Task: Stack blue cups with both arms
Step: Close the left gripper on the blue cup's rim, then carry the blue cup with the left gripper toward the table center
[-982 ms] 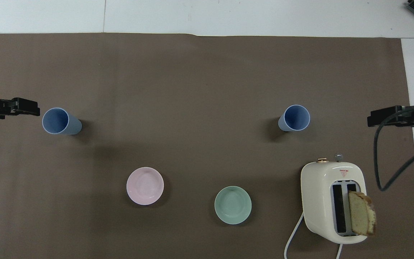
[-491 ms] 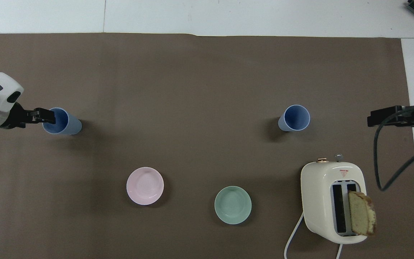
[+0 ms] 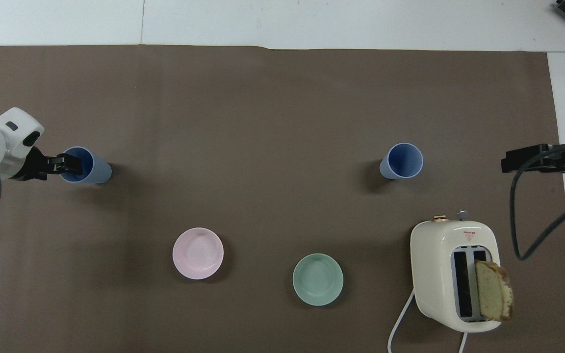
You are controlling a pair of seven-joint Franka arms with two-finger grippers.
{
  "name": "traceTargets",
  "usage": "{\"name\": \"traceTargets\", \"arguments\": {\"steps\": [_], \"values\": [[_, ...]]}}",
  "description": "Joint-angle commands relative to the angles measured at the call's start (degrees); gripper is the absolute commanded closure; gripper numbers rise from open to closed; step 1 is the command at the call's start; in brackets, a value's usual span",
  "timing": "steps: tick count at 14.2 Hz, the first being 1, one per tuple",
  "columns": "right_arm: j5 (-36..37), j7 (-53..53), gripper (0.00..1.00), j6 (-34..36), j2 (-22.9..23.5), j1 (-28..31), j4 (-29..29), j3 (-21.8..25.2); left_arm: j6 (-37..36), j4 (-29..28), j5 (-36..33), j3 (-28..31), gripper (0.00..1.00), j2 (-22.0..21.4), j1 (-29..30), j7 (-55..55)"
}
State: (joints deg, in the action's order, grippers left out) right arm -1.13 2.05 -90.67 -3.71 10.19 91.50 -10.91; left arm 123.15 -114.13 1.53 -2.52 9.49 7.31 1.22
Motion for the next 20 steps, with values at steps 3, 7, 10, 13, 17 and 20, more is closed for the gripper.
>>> {"name": "traceTargets", "arguments": {"steps": [3,7,10,13,17,20], "values": [[-0.45,-1.43,0.0,0.49,-0.51,0.8,0.52,-0.42,0.78,1.79,4.08,-0.39,1.0,0.7,0.43,-0.34],[-0.45,-1.34,0.0,0.49,-0.51,0.79,0.52,-0.42,-0.79,5.93,4.79,-0.47,1.0,1.06,0.25,-1.04],[-0.45,-1.43,0.0,0.49,-0.51,0.8,0.52,-0.42,-7.02,12.68,6.28,-1.0,1.0,0.71,-0.54,-6.2],[-0.45,-1.43,0.0,0.49,-0.51,0.88,0.52,-0.42,-11.96,17.53,6.29,-3.54,1.0,0.45,-4.65,-17.61],[-0.45,-1.43,0.0,0.41,-0.51,0.79,0.52,-0.42,-10.21,17.45,6.2,-5.31,1.0,0.27,-15.8,-33.45],[-0.45,-1.34,0.0,0.49,-0.51,0.88,0.43,-0.42,-7.15,16.23,6.11,-5.31,1.0,1.41,-24.95,-38.64]]}}
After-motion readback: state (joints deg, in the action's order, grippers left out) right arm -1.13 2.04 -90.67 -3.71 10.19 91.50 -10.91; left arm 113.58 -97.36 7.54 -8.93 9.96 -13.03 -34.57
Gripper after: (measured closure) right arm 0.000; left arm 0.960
